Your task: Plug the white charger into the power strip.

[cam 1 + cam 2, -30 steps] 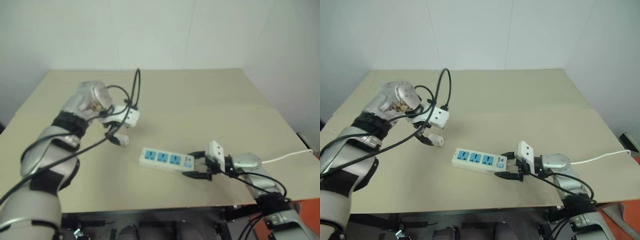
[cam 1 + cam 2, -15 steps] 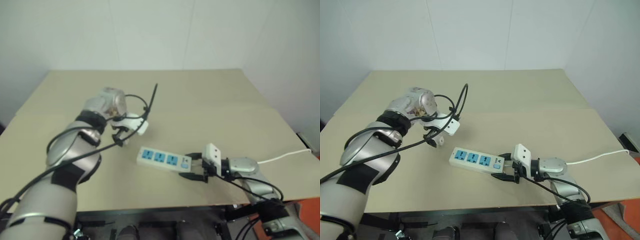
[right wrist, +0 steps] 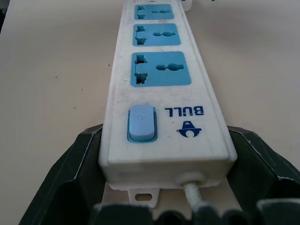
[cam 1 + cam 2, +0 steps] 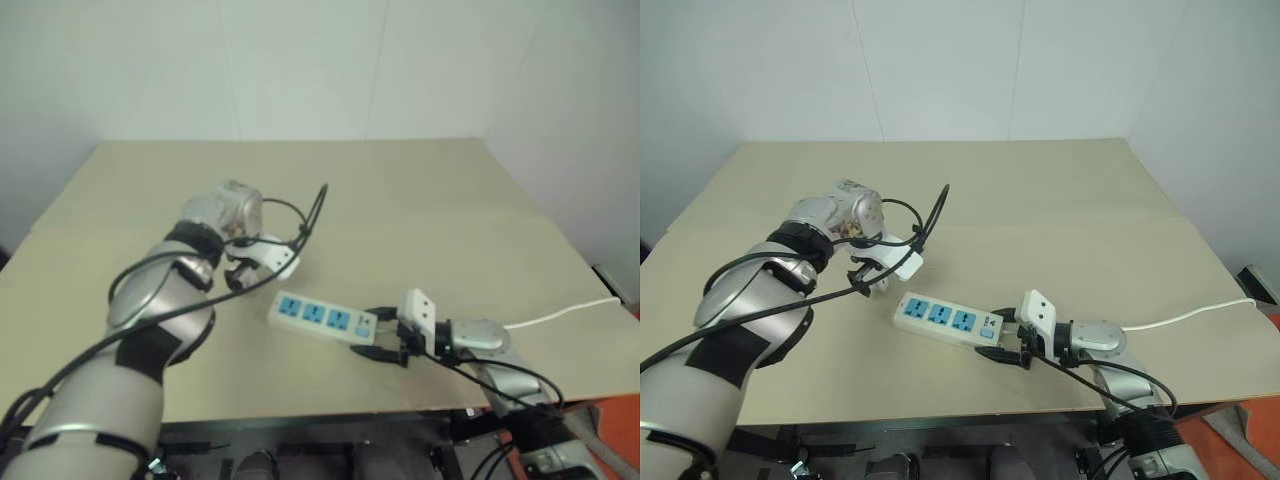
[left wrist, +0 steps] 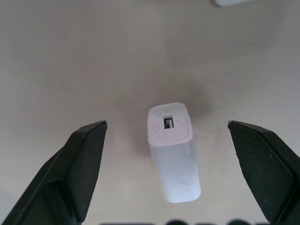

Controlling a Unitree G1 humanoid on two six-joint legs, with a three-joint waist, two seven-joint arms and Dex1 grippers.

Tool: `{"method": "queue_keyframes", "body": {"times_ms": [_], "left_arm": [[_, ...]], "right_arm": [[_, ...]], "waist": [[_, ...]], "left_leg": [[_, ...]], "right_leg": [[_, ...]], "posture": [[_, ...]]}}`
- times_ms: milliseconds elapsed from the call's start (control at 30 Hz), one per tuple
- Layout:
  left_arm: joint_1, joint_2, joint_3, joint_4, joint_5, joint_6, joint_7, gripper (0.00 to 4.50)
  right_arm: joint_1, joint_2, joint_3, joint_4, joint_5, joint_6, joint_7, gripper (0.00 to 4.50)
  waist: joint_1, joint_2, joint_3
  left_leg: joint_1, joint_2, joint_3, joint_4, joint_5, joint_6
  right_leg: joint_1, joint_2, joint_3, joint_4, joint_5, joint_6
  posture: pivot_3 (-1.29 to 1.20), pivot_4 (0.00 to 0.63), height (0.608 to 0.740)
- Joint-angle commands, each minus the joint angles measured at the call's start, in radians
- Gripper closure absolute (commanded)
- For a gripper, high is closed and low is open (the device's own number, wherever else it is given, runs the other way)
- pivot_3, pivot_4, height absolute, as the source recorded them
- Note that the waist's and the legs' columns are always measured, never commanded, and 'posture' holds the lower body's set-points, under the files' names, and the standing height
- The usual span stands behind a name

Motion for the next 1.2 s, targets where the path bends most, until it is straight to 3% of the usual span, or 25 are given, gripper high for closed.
{"method": "queue_keyframes", "body": {"times_ms": [33, 133, 433, 700, 967, 1067, 1200], "left_arm": [[-0.037, 0.0, 0.003, 0.004, 0.014, -0.024, -0.004, 0.0], [-0.03, -0.003, 0.0, 0.009, 0.022, -0.032, 0.003, 0.54], [-0.014, -0.004, -0.016, 0.024, 0.063, -0.047, 0.038, 3.51], [-0.081, -0.011, 0.103, 0.027, -0.043, 0.013, -0.001, 3.51], [-0.205, 0.073, 0.442, -0.015, -0.373, 0.173, -0.14, 3.51], [-0.176, 0.099, 0.512, -0.062, -0.458, 0.239, -0.178, 3.51], [0.052, 0.133, 0.626, -0.314, -0.748, 0.474, -0.189, 3.51]], "right_arm": [[0.017, 0.009, 0.032, -0.015, -0.015, 0.021, -0.01, 1.08], [0.015, 0.012, 0.035, -0.015, -0.014, 0.026, -0.015, 1.08], [0.019, 0.018, 0.038, -0.023, -0.015, 0.033, -0.032, 1.08], [0.01, 0.013, 0.039, -0.019, -0.013, 0.032, -0.025, 1.08], [-0.105, -0.003, 0.041, 0.113, 0.002, -0.019, 0.104, 1.08], [-0.157, -0.005, 0.048, 0.181, 0.002, -0.044, 0.161, 1.08], [-0.254, 0.013, 0.073, 0.325, -0.015, -0.125, 0.255, 1.08]], "waist": [[-0.001, 0.0, 0.0], [-0.001, 0.0, 0.0], [-0.002, 0.0, 0.0], [-0.001, 0.0, 0.0], [-0.017, -0.002, 0.0], [-0.024, -0.001, 0.0], [-0.031, 0.0, 0.0]], "left_leg": [[0.0, 0.0, 0.0, 0.0, 0.0, 0.0], [0.0, 0.0, 0.0, 0.0, 0.0, 0.0], [0.002, 0.0, 0.0, 0.0, 0.0, 0.0], [0.004, 0.0, 0.0, 0.0, 0.0, 0.0], [0.003, 0.0, 0.0, 0.0, 0.0, 0.0], [0.004, 0.0, -0.001, 0.0, 0.0, 0.0], [0.005, 0.0, 0.0, 0.001, 0.0, 0.0]], "right_leg": [[0.0, 0.0, 0.0, 0.0, 0.0, 0.0], [0.0, 0.0, 0.0, 0.001, 0.0, 0.0], [0.001, 0.001, 0.0, 0.002, 0.0, 0.0], [0.002, 0.001, 0.001, 0.003, 0.0, 0.0], [0.0, 0.001, 0.001, 0.003, 0.0, 0.0], [0.001, 0.001, 0.001, 0.004, -0.001, 0.001], [0.002, 0.001, 0.002, 0.007, -0.001, 0.001]], "posture": [[0.0, 0.15, 0.74], [0.0, 0.15, 0.74], [0.0, 0.15, 0.74], [0.0, 0.15, 0.74], [0.0, 0.15, 0.74], [0.0, 0.15, 0.74], [0.0, 0.15, 0.74]]}}
